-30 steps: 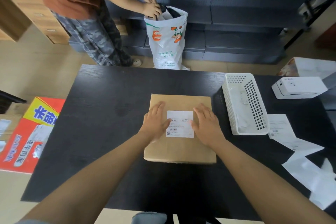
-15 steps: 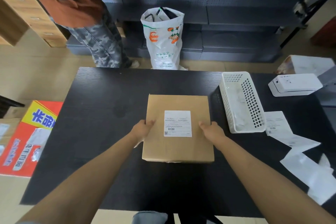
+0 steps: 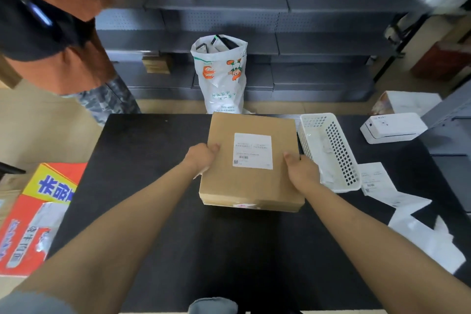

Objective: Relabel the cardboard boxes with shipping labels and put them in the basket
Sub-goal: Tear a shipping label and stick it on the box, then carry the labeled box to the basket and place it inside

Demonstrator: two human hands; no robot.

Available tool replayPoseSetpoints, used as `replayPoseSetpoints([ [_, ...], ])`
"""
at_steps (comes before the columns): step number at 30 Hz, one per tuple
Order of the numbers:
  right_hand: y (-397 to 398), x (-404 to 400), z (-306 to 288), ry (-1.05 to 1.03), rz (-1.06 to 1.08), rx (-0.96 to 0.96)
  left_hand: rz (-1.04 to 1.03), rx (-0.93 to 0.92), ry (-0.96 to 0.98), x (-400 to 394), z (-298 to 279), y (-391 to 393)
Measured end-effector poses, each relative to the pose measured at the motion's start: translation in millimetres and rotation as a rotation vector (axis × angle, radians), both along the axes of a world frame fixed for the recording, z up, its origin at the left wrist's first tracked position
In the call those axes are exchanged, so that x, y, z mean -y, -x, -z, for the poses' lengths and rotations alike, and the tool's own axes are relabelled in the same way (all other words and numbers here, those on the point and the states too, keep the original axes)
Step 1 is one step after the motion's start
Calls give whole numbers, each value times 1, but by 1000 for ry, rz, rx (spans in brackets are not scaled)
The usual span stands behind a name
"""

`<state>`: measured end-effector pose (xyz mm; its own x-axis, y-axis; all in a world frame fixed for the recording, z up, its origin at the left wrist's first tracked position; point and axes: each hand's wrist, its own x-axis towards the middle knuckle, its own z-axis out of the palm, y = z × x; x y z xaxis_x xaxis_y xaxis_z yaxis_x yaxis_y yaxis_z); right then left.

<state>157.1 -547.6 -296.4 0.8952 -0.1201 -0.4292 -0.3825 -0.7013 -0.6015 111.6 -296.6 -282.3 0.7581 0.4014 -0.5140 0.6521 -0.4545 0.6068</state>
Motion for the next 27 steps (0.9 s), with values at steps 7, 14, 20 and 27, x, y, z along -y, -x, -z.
replayPoseSetpoints([
  [7,-9,32,-41,-20,81,122,115,104,-128,27,-48,-35],
  [14,12,116,-68,-69,258,173,256,219,-135,111,-75,-51],
  [20,60,242,-84,-8,428,226,438,273,-131,246,-92,-45],
  [27,181,435,-103,74,721,229,704,280,-20,468,-99,9],
])
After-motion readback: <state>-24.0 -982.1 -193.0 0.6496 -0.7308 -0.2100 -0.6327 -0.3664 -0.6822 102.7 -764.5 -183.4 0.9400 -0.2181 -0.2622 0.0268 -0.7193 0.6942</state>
